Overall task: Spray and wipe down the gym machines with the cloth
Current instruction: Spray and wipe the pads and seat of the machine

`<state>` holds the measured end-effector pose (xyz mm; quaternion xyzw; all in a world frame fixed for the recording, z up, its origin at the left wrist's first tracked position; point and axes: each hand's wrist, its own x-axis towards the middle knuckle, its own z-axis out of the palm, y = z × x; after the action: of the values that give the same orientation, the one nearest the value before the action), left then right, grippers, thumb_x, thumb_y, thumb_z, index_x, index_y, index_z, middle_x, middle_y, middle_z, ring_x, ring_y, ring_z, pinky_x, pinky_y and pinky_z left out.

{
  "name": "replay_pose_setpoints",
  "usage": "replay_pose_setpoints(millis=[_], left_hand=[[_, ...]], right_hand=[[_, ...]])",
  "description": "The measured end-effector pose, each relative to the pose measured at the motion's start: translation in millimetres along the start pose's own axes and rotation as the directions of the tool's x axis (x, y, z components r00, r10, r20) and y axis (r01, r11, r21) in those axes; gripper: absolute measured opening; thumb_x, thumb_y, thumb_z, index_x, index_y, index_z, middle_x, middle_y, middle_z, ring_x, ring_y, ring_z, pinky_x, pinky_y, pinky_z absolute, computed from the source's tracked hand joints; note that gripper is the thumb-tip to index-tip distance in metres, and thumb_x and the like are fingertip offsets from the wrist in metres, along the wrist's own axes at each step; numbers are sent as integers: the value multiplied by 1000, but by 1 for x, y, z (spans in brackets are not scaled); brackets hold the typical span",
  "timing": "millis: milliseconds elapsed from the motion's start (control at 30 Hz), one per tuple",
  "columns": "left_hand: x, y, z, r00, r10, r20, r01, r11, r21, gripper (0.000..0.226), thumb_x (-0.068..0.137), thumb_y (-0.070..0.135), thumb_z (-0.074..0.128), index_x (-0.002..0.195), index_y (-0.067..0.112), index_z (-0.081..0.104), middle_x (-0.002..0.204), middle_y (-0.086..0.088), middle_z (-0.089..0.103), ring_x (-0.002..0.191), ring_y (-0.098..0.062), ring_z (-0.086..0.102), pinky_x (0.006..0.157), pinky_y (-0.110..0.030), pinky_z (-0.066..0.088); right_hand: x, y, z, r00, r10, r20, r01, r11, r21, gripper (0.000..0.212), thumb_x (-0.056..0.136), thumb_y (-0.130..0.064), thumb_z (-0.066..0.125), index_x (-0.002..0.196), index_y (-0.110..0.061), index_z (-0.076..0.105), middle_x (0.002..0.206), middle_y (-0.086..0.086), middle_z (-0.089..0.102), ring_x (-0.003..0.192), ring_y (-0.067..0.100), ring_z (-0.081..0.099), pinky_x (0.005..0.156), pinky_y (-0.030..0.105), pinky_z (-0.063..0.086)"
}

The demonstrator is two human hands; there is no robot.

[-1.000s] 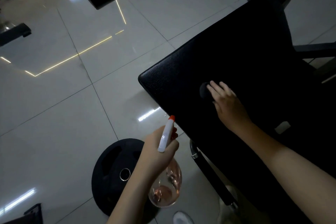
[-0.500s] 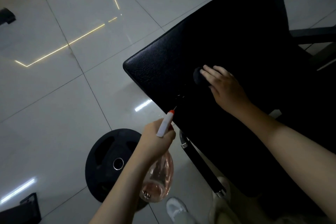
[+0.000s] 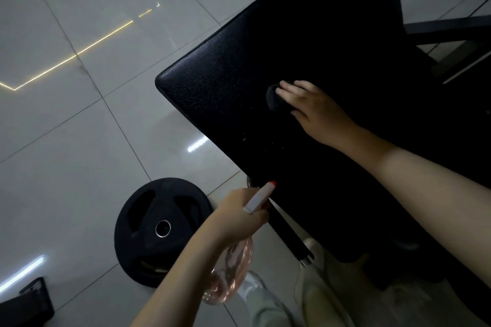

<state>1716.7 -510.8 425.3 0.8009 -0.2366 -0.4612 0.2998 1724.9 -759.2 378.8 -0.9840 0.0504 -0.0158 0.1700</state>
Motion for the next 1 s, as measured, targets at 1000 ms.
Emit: replay_pose_setpoints(millis=[1000], left_hand=[[-16,-16,-39,965,-42,-259,3,989,-149,33,72,27,51,92,1,58,90,-18,65,84,-40,61,81,-59,50]], right_hand=[[35,-80,48,877,274,-395,-199,955,221,50,80,4,52,130,-4,54,137,15,51,127,36,44,104,45,35]])
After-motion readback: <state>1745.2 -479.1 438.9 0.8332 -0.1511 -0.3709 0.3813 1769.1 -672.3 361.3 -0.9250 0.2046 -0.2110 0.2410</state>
